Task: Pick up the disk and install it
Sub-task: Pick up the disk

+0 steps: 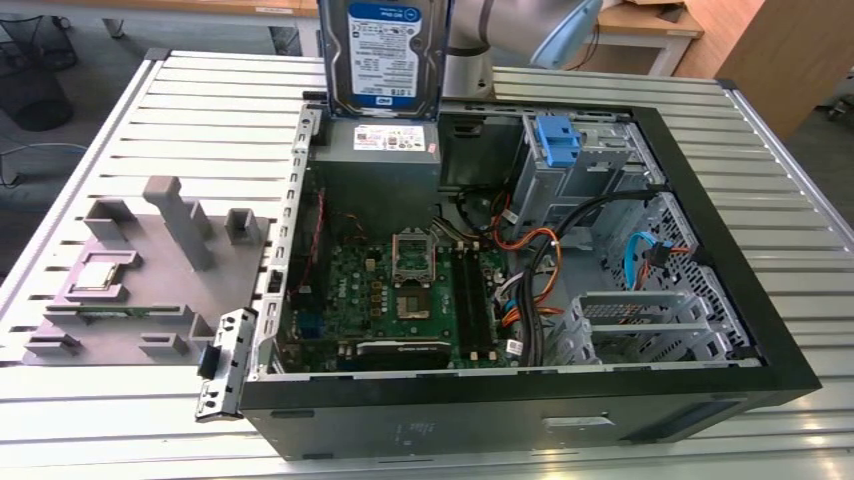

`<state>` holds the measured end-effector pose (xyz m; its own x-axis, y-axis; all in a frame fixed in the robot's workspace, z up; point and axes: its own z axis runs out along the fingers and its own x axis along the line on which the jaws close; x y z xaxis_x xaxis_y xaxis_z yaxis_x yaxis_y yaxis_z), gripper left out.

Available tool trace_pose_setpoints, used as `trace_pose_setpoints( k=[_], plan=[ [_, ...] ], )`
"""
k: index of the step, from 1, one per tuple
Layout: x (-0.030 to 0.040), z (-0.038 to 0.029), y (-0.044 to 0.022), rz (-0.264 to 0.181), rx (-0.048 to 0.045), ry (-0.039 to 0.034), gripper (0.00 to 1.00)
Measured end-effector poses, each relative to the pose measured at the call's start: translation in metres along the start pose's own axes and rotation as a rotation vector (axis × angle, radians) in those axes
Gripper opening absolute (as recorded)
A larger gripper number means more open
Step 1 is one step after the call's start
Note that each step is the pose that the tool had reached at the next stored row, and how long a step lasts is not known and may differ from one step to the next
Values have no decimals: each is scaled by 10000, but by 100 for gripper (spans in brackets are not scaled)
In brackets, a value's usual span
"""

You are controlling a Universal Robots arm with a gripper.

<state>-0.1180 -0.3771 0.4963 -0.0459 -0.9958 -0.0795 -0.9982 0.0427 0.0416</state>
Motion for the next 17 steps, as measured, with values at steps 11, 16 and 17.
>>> trace_pose_setpoints(
  k=[11, 16, 17],
  plan=[
    [-11, -9, -230, 0, 0, 0, 35],
    [-15, -13, -335, 0, 0, 0, 35],
    [-16, -13, -355, 0, 0, 0, 35]
  ],
)
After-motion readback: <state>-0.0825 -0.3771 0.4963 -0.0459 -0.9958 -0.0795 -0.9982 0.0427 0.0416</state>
